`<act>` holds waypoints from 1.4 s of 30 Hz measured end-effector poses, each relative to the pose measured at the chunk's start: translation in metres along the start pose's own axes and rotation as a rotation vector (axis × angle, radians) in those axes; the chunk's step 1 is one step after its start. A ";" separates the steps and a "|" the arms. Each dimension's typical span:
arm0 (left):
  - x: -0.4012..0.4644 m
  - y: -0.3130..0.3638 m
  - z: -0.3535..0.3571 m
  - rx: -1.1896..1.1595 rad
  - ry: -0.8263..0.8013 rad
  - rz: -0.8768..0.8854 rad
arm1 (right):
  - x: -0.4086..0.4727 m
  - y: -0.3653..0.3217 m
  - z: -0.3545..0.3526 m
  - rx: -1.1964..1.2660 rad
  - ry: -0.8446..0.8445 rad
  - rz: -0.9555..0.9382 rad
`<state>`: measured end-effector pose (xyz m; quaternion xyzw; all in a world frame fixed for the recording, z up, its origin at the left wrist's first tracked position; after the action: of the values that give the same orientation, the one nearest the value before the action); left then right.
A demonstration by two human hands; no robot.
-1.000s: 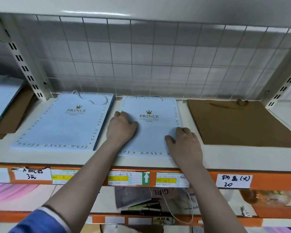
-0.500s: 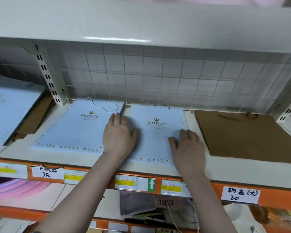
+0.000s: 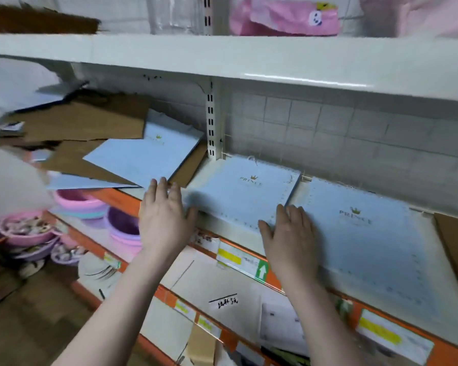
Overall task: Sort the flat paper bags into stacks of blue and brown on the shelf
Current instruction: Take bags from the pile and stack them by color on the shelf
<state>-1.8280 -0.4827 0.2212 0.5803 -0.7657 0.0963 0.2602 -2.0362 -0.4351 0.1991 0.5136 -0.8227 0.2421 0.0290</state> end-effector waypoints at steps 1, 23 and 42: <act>-0.002 -0.017 -0.007 -0.004 0.025 -0.022 | -0.003 -0.014 0.003 0.015 0.026 -0.021; 0.025 -0.337 -0.090 0.011 0.117 -0.185 | -0.023 -0.312 0.070 0.089 0.024 -0.094; 0.181 -0.495 -0.056 0.070 0.185 -0.216 | 0.101 -0.491 0.144 0.098 -0.002 -0.180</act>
<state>-1.3821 -0.7614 0.2849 0.6568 -0.6677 0.1476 0.3179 -1.6329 -0.7549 0.2835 0.5864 -0.7605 0.2777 0.0246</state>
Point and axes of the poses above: each hand's wrist, its own x-axis towards the middle knuckle, its own z-axis out of the palm, y = z × x, the point moved 6 cm from there along x, towards the middle knuckle, and after that the axes turned 14 degrees about z, right-handed, at the moved point
